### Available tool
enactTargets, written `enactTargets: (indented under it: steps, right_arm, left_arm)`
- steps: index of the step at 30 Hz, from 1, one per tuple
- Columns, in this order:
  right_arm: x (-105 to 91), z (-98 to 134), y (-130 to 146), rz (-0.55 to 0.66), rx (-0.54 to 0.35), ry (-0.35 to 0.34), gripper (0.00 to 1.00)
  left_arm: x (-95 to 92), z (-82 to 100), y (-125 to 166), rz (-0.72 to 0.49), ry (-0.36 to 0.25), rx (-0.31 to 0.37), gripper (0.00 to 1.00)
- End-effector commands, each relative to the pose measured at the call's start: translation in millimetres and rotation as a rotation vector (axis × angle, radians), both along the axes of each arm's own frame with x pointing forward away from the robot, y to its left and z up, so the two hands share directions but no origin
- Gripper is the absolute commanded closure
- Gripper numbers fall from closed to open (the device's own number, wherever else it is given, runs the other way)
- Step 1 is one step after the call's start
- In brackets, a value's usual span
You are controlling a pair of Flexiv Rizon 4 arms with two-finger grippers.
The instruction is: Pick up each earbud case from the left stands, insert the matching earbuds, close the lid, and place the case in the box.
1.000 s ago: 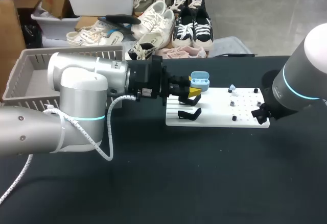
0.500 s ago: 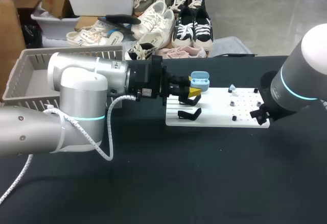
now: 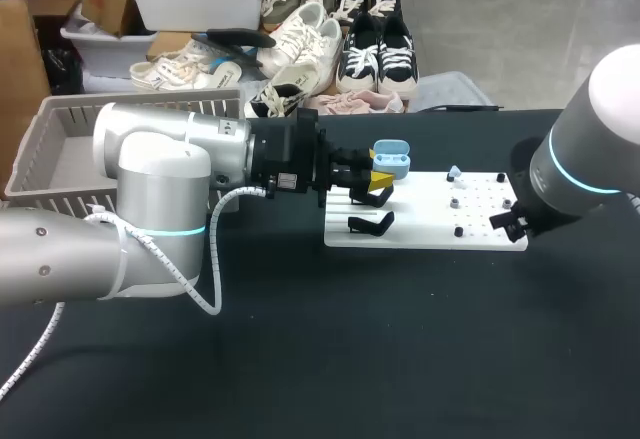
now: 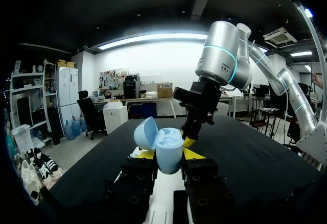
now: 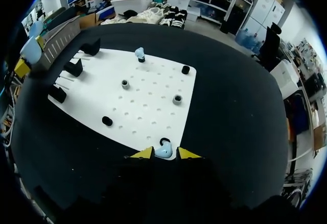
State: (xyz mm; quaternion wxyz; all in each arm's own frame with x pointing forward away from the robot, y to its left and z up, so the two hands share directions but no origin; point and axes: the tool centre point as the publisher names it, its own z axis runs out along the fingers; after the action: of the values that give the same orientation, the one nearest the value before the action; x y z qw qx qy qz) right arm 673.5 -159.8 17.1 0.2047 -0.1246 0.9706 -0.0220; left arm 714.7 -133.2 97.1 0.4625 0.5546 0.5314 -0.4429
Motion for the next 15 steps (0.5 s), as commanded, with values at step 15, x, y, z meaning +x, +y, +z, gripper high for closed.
enactTargets:
  steps: [15]
  right_arm:
    - [2.8,-1.9,1.5,-0.009,0.001,-0.007,0.82]
  left_arm:
    - [-1.5,-0.3,0.4,0.004,-0.002,-0.002,1.00]
